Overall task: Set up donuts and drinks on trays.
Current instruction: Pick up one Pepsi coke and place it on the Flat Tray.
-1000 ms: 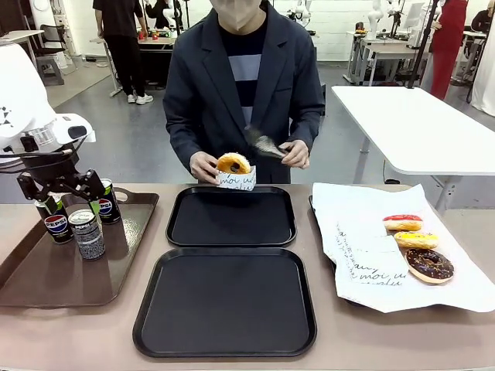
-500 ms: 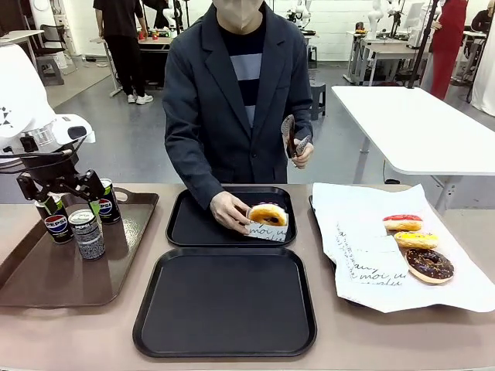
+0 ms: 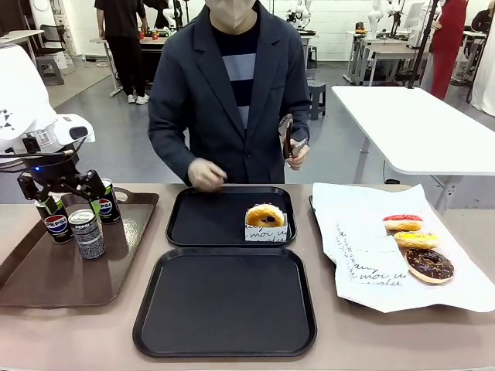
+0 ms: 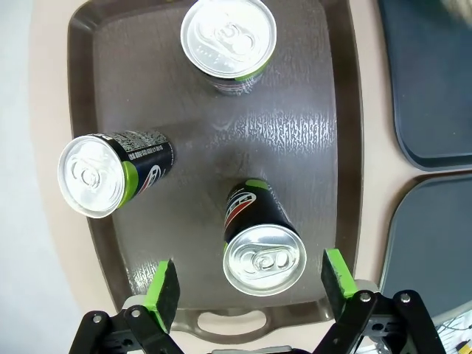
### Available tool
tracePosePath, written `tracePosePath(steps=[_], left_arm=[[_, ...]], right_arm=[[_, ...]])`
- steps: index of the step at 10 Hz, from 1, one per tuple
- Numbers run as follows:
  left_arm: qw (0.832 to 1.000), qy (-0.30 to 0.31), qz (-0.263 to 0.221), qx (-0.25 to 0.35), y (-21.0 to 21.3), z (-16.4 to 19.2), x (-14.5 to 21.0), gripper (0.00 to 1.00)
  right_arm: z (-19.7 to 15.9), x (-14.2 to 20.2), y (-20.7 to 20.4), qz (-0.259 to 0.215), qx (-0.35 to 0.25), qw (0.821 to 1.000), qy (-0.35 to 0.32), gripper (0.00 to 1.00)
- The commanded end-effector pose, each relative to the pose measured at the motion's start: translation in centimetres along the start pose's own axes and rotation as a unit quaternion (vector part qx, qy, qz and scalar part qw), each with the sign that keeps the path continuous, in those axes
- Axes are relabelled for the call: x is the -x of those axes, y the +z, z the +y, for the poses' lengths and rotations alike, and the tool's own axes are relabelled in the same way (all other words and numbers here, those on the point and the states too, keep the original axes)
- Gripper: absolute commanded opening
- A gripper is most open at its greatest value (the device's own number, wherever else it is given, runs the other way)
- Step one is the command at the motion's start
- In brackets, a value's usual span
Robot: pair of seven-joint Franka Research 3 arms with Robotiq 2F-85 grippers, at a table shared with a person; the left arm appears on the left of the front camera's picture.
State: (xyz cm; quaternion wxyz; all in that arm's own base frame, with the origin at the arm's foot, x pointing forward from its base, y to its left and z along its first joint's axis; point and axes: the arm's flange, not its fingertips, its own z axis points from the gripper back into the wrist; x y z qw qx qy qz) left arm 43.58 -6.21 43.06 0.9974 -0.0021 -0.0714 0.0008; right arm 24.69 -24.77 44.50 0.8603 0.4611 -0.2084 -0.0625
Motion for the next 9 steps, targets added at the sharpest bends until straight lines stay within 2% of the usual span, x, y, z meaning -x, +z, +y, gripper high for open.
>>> tracePosePath(steps=[1, 9], left_arm=[[0.999, 0.030, 0.000, -0.026, -1.2, -0.8, 0.1, 1.00], [0.997, 0.071, 0.014, -0.021, -4.5, -0.7, -0.6, 1.00]], right_arm=[[0.1, -0.2, -0.1, -0.011, -0.015, 1.000, 0.008, 1.00], [0.1, -0.2, -0.1, -0.011, -0.015, 1.000, 0.008, 1.00]])
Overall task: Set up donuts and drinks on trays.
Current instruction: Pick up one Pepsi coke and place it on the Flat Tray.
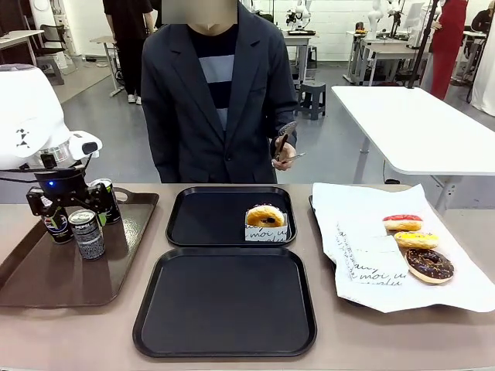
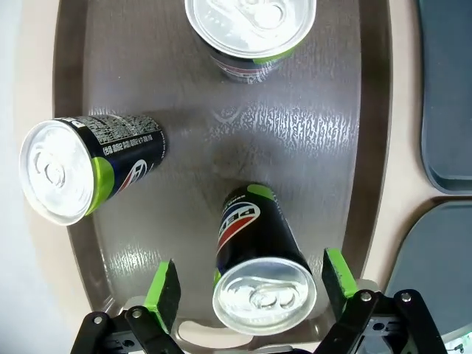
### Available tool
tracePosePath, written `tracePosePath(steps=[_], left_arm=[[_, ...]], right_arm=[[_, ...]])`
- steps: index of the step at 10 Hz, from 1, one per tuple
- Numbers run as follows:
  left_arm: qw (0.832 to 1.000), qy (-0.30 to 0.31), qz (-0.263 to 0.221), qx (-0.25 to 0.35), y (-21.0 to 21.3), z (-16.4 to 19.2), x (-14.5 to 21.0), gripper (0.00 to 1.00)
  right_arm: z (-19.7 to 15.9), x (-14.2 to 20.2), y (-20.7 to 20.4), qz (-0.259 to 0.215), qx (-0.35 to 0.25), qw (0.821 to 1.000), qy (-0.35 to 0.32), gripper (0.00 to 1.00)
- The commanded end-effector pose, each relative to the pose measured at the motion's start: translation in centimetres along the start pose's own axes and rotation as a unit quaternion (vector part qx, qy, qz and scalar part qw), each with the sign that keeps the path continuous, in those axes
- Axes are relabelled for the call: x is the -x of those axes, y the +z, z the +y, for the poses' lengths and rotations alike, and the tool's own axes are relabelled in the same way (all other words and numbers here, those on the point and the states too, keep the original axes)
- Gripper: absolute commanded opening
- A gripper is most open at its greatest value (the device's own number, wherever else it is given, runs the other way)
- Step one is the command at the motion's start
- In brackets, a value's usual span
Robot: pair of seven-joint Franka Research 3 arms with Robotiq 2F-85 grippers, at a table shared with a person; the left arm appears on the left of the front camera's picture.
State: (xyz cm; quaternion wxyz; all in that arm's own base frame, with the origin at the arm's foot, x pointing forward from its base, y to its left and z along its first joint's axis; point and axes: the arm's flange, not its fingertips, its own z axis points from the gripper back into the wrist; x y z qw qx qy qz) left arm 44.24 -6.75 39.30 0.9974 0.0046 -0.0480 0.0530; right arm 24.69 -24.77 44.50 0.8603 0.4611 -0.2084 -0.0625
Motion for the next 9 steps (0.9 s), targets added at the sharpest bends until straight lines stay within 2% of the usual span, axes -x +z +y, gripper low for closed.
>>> tracePosePath(steps=[1, 3, 4, 5, 6, 7, 9], left_arm=[[1.000, 0.022, -0.009, -0.009, -0.97, -0.11, -0.67, 1.00], [1.000, 0.022, -0.005, -0.011, -1.29, -0.10, -0.80, 1.00], [1.000, 0.019, -0.011, -0.005, -1.28, -0.13, -0.85, 0.91], [1.000, 0.017, -0.012, -0.004, -1.16, -0.17, -0.84, 0.46], [1.000, 0.017, -0.011, -0.004, -1.05, -0.17, -0.86, 0.37], [1.000, 0.017, -0.011, -0.003, -0.94, -0.16, -0.87, 0.00], [1.000, 0.018, -0.008, -0.003, -0.76, -0.15, -0.91, 0.00]], right_arm=[[0.10, -0.21, -0.05, -0.011, -0.015, 1.000, 0.008, 1.00], [0.10, -0.21, -0.05, -0.011, -0.015, 1.000, 0.008, 1.00], [0.10, -0.21, -0.05, -0.011, -0.015, 1.000, 0.008, 1.00], [0.10, -0.21, -0.05, -0.011, -0.015, 1.000, 0.008, 1.00], [0.10, -0.21, -0.05, -0.011, -0.015, 1.000, 0.008, 1.00], [0.10, -0.21, -0.05, -0.011, -0.015, 1.000, 0.008, 1.00], [0.10, -0.21, -0.05, -0.011, -0.015, 1.000, 0.008, 1.00]])
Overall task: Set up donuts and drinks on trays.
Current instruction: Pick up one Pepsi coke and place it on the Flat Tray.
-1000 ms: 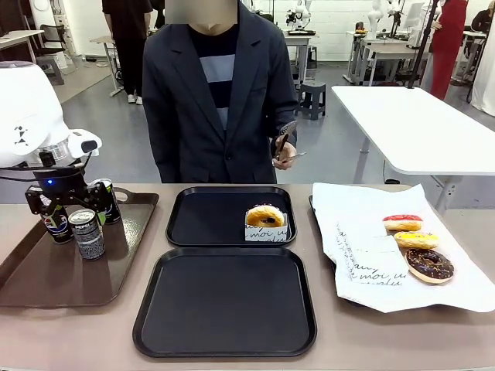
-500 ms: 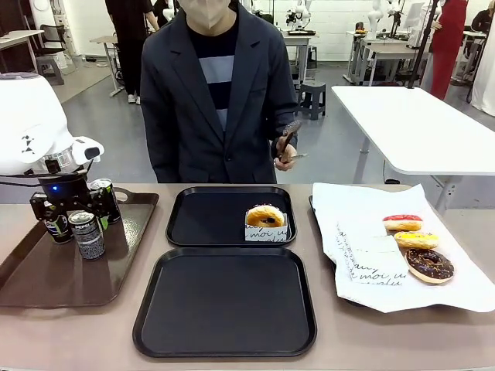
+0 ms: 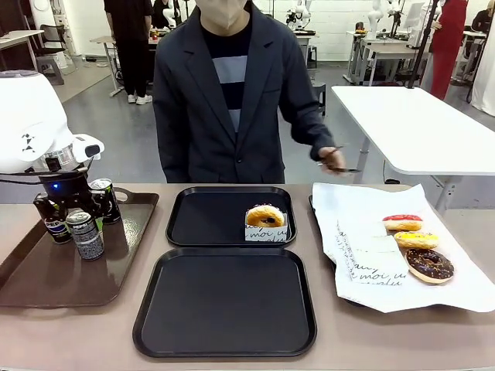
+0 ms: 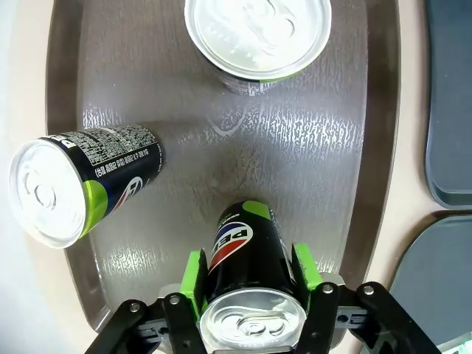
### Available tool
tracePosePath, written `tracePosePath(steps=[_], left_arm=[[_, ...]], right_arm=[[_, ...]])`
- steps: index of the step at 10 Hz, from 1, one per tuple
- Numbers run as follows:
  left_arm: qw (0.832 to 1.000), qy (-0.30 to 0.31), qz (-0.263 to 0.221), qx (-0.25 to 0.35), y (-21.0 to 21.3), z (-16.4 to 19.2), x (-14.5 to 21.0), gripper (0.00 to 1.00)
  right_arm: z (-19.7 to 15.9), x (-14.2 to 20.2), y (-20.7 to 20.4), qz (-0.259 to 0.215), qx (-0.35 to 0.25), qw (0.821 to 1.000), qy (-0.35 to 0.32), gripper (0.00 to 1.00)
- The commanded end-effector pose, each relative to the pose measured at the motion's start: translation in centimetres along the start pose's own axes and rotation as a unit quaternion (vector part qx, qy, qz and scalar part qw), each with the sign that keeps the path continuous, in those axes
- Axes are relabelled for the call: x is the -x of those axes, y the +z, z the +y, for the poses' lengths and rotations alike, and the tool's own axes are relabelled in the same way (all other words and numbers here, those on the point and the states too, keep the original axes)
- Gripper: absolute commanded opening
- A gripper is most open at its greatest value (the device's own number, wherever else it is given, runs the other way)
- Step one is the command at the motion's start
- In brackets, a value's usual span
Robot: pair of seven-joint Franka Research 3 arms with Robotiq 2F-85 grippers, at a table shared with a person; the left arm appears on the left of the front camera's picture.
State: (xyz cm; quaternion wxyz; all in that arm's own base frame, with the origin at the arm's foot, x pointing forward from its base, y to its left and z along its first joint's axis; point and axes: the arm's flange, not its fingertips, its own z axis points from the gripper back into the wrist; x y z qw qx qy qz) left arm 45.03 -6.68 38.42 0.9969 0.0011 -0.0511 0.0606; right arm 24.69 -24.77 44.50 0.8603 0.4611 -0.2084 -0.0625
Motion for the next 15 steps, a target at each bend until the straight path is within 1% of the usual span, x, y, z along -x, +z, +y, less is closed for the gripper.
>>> tracePosePath(steps=[1, 2, 3, 4, 7, 8, 10, 11, 13, 14, 15], left_arm=[[1.000, 0.010, -0.005, -0.006, 0.3, -0.1, -0.2, 0.12], [1.000, 0.010, -0.003, -0.006, 0.5, -0.1, -0.2, 0.04], [1.000, 0.003, 0.004, -0.005, 1.3, -0.2, -0.1, 0.00], [1.000, -0.003, 0.014, -0.008, 3.5, -0.5, 0.3, 0.00], [0.999, -0.046, -0.015, 0.000, 11.5, -0.8, 2.6, 0.00], [0.999, -0.045, -0.023, 0.006, 12.8, -0.5, 2.9, 0.00], [0.999, -0.042, -0.024, 0.010, 13.6, 0.6, 3.3, 0.00], [0.999, -0.038, -0.025, -0.004, 13.5, -0.8, 3.3, 0.00], [0.999, -0.038, -0.025, -0.004, 13.5, -0.8, 3.3, 0.00], [0.999, -0.039, -0.025, -0.004, 13.8, -0.4, 3.5, 0.58], [0.998, -0.050, -0.041, 0.004, 13.8, -1.8, 3.0, 0.58]], right_arm=[[0.1, -0.2, -0.1, -0.011, -0.015, 1.000, 0.008, 1.00], [0.1, -0.2, -0.1, -0.011, -0.015, 1.000, 0.008, 1.00], [0.1, -0.2, -0.1, -0.011, -0.015, 1.000, 0.008, 1.00], [0.1, -0.2, -0.1, -0.011, -0.015, 1.000, 0.008, 1.00], [0.1, -0.2, -0.1, -0.011, -0.015, 1.000, 0.008, 1.00], [0.1, -0.2, -0.1, -0.011, -0.015, 1.000, 0.008, 1.00], [0.1, -0.2, -0.1, -0.011, -0.015, 1.000, 0.008, 1.00], [0.1, -0.2, -0.1, -0.011, -0.015, 1.000, 0.008, 1.00], [0.1, -0.2, -0.1, -0.011, -0.015, 1.000, 0.008, 1.00], [0.1, -0.2, -0.1, -0.011, -0.015, 1.000, 0.008, 1.00], [0.1, -0.2, -0.1, -0.011, -0.015, 1.000, 0.008, 1.00]])
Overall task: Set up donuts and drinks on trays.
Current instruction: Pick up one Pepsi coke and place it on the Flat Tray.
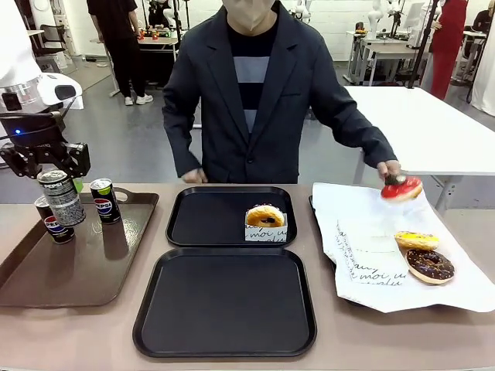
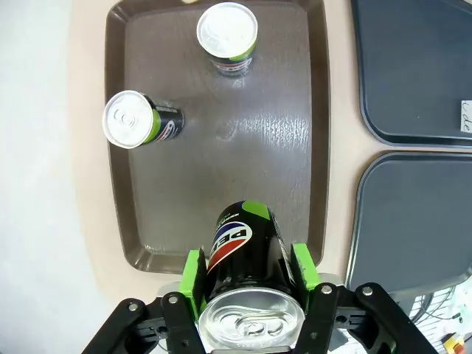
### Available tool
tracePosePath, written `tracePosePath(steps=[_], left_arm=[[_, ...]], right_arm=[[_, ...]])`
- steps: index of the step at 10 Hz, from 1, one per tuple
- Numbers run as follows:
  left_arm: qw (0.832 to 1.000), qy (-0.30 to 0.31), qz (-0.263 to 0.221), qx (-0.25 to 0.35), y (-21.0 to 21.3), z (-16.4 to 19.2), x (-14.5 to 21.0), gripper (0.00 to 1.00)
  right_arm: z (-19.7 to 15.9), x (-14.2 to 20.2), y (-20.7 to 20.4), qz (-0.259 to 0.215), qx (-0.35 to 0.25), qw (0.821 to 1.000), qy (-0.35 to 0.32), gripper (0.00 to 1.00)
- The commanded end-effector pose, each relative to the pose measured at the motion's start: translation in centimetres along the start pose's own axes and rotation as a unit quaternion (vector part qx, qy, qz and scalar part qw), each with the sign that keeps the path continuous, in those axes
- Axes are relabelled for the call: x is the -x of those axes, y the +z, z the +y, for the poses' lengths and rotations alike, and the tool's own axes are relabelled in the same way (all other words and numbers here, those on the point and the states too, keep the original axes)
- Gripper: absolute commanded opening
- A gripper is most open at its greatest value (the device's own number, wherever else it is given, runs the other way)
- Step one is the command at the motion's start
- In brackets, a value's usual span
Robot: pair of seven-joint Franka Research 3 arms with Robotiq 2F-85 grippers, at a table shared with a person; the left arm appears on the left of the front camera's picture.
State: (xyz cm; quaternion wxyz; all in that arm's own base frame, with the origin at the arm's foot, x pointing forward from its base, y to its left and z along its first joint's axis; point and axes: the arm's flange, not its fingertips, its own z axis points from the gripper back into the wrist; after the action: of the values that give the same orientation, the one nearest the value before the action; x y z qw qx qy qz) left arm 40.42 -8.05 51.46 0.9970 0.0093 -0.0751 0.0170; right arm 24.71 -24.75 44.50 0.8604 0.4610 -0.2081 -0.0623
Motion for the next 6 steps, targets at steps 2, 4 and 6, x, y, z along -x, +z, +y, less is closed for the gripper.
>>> tracePosePath(steps=[2, 4, 6], left_arm=[[0.999, -0.029, -0.033, 0.005, 0.0, -5.2, -2.7, 0.58], [0.998, -0.053, -0.030, 0.001, -1.2, -9.4, -4.9, 0.58], [0.996, -0.076, -0.039, 0.001, -3.0, -13.7, -7.5, 0.58]], right_arm=[[0.1, -0.2, 0.0, -0.012, -0.015, 1.000, 0.008, 1.00], [0.1, -0.2, 0.0, -0.012, -0.015, 1.000, 0.008, 1.00], [0.1, -0.2, 0.0, -0.012, -0.015, 1.000, 0.008, 1.00]])
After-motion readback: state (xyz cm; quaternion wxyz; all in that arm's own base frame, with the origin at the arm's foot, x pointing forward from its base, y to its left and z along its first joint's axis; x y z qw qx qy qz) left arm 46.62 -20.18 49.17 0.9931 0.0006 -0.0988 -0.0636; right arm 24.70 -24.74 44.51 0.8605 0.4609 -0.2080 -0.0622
